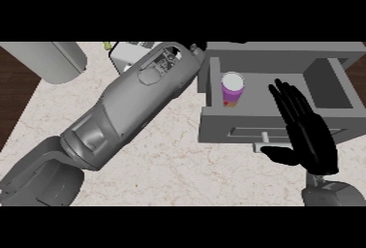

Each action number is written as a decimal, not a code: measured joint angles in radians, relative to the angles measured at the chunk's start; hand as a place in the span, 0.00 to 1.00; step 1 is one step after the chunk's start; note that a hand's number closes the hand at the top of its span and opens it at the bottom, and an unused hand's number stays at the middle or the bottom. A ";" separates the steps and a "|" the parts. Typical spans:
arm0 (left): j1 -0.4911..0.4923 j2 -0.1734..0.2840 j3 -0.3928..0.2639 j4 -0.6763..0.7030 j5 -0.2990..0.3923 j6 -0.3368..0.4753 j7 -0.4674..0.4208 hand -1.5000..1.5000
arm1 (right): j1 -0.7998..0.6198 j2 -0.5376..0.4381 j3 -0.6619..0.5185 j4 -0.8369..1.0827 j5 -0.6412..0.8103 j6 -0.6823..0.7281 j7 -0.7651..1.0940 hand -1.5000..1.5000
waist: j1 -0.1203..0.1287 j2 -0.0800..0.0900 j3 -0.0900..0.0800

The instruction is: Pick up the can, place it into the drawer and close the drawer

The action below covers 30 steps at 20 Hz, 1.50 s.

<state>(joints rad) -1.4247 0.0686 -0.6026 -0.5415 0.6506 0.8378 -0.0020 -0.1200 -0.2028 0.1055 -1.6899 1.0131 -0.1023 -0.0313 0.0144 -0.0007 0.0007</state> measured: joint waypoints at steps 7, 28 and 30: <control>0.067 0.127 -0.019 -0.170 -0.041 -0.019 0.107 0.00 | -0.124 0.022 -0.056 0.249 0.046 -0.147 -0.059 0.00 | 0.021 -0.015 -0.013; 0.302 0.378 -0.031 -0.556 -0.101 -0.049 0.277 0.00 | -0.585 0.011 -0.237 0.961 0.185 -0.530 -0.092 0.00 | 0.055 -0.005 -0.013; 0.322 0.385 -0.031 -0.576 -0.111 -0.045 0.282 0.00 | -0.637 0.013 -0.252 1.025 0.188 -0.554 -0.088 0.00 | 0.052 -0.001 -0.011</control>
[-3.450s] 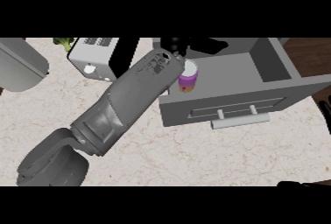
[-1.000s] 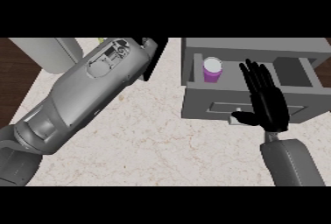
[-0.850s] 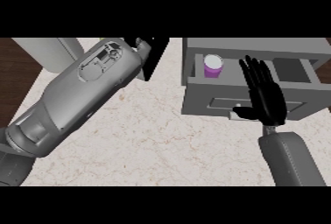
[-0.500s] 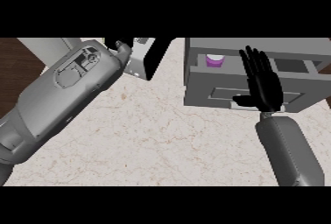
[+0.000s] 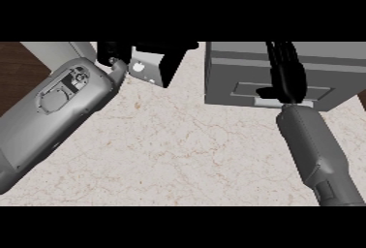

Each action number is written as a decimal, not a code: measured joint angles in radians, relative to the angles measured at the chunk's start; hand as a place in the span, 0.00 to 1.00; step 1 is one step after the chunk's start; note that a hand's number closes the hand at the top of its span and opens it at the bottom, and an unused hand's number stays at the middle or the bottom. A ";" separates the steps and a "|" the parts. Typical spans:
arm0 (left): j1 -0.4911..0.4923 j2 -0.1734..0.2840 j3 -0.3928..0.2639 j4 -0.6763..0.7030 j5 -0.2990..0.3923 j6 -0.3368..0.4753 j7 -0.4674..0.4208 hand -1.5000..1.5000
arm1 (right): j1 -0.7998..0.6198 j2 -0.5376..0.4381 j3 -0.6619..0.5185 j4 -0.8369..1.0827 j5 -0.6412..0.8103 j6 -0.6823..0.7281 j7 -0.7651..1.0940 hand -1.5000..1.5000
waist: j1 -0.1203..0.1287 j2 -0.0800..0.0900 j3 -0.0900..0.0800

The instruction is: Pick up the can, place it into the drawer and close the drawer

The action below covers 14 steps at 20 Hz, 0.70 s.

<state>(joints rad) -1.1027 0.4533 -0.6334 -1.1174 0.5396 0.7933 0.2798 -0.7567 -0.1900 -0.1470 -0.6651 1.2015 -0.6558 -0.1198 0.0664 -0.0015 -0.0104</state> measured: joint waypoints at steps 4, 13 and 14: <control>0.060 0.020 -0.003 -0.067 -0.018 0.009 0.005 0.00 | -0.089 -0.004 -0.030 0.128 -0.001 -0.043 -0.007 0.00 | 0.007 0.008 0.005; 0.171 0.052 0.012 -0.160 -0.044 -0.004 -0.018 0.00 | -0.239 -0.021 -0.060 0.312 0.023 -0.090 0.024 0.00 | 0.006 0.017 0.009; 0.174 0.057 0.013 -0.172 -0.046 -0.006 -0.013 0.00 | -0.252 -0.028 -0.065 0.328 0.020 -0.086 0.019 0.00 | 0.008 0.019 0.010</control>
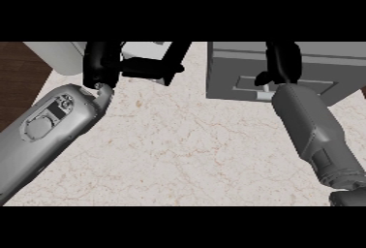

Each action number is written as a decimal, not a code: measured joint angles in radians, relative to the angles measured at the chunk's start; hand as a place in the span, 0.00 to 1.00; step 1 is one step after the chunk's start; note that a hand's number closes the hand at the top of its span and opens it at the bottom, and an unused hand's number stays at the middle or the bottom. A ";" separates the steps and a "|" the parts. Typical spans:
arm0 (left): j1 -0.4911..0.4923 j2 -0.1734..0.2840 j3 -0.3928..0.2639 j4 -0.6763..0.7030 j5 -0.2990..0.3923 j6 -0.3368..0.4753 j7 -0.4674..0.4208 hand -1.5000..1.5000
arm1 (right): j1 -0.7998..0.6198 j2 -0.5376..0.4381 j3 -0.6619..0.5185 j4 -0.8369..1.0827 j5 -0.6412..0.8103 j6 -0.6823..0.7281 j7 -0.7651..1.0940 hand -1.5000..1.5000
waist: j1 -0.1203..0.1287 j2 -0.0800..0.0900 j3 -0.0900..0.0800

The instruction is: Pick up the can, place it into the drawer and close the drawer

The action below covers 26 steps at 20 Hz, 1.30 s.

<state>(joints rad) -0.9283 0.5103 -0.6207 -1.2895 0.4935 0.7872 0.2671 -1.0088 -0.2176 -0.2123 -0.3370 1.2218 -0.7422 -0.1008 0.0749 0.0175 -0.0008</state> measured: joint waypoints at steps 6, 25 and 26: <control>0.049 0.017 0.008 -0.049 -0.010 -0.013 -0.006 0.00 | -0.058 -0.018 -0.018 0.075 0.002 0.015 -0.010 0.00 | 0.006 0.008 0.001; 0.177 0.045 0.038 -0.115 -0.033 -0.025 -0.041 0.00 | -0.131 0.066 -0.311 0.052 -0.350 0.183 -0.348 0.00 | -0.022 0.006 0.007; 0.180 0.048 0.042 -0.113 -0.036 -0.027 -0.044 0.00 | -0.137 0.076 -0.335 0.049 -0.380 0.199 -0.357 0.00 | -0.024 0.006 0.007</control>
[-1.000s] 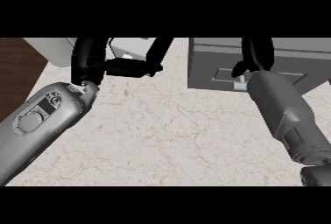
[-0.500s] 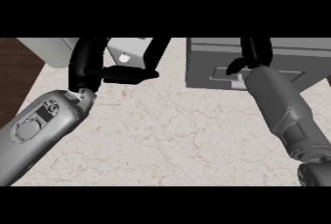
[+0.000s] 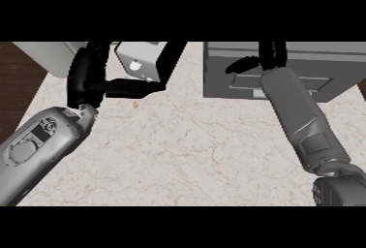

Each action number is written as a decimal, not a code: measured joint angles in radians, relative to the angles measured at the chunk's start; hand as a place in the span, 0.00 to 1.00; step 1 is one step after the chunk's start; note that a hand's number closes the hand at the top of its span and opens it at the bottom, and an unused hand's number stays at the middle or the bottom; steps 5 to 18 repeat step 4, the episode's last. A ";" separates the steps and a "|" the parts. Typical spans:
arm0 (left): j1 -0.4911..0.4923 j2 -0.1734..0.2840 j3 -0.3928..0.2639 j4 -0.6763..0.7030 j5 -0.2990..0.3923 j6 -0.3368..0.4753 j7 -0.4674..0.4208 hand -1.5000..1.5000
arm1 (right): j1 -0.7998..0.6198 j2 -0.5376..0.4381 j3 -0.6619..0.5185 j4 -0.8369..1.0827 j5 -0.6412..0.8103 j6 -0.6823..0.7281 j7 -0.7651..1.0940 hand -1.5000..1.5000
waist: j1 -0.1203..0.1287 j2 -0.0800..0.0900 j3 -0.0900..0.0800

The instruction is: Pick up the can, place it into the drawer and close the drawer

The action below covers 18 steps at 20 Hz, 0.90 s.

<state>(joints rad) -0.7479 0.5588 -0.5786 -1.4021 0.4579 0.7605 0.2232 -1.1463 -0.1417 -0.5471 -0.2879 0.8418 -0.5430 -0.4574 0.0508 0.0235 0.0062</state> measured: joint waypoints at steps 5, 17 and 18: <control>0.039 0.004 0.018 -0.015 -0.005 -0.004 -0.017 0.00 | -0.022 0.013 -0.061 -0.005 -0.082 0.058 -0.030 0.00 | -0.006 -0.001 0.000; 0.039 0.004 0.018 -0.015 -0.005 -0.004 -0.017 0.00 | -0.022 0.013 -0.061 -0.005 -0.082 0.058 -0.030 0.00 | -0.006 -0.001 0.000; 0.039 0.004 0.018 -0.015 -0.005 -0.004 -0.017 0.00 | -0.022 0.013 -0.061 -0.005 -0.082 0.058 -0.030 0.00 | -0.006 -0.001 0.000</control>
